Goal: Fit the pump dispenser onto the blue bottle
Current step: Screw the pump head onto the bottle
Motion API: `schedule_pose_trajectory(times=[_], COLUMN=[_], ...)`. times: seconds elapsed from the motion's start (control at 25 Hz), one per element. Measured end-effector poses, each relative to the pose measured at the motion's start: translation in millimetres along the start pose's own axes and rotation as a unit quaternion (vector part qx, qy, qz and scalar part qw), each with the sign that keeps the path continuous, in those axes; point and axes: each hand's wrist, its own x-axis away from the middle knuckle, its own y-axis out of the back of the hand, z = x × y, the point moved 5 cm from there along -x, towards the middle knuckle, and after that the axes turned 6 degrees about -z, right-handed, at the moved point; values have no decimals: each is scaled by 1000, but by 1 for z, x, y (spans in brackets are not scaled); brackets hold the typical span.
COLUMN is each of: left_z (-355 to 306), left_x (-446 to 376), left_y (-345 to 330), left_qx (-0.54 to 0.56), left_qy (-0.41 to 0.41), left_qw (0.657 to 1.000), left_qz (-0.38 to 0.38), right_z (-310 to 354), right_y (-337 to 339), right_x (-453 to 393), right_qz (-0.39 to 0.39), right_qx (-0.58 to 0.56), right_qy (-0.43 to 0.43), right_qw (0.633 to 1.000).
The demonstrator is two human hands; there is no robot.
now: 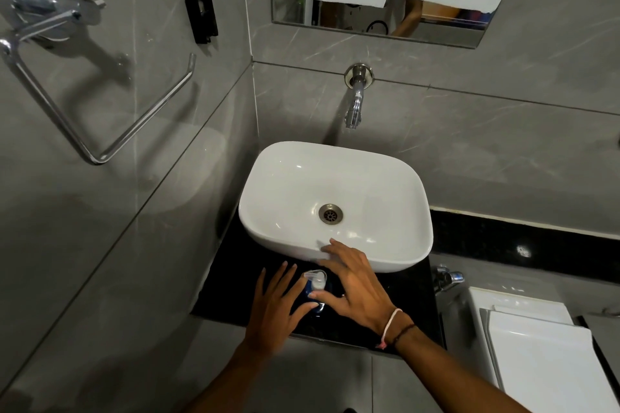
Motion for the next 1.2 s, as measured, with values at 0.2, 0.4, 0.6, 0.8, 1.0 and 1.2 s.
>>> schedule_pose_trajectory(times=[0.2,0.4,0.6,0.8,1.0,1.2], left_z=[1,2,2,1,1,1], left_x=[1,3,0,-2,-3,-3], left_y=[-1,-5,-1,0,1,1], left_qx=[10,10,16,16,11,7], left_qy=[1,0,4,-4,-4,0], left_qw=[1000,1000,1000,1000,999,999], left_qz=[-3,0,9,15,33,43], right_z=[12,14,20,11,10,6], right_y=[9,6,13,19,24,17], right_x=[-11,-6,-14,-15,-22,-5], right_qz=[-43,-33,-49,104,19,44], right_qx=[20,62,104,46,107,63], right_qy=[-6,2,-46,91,41,88], right_qw=[999,998,992,989,993,993])
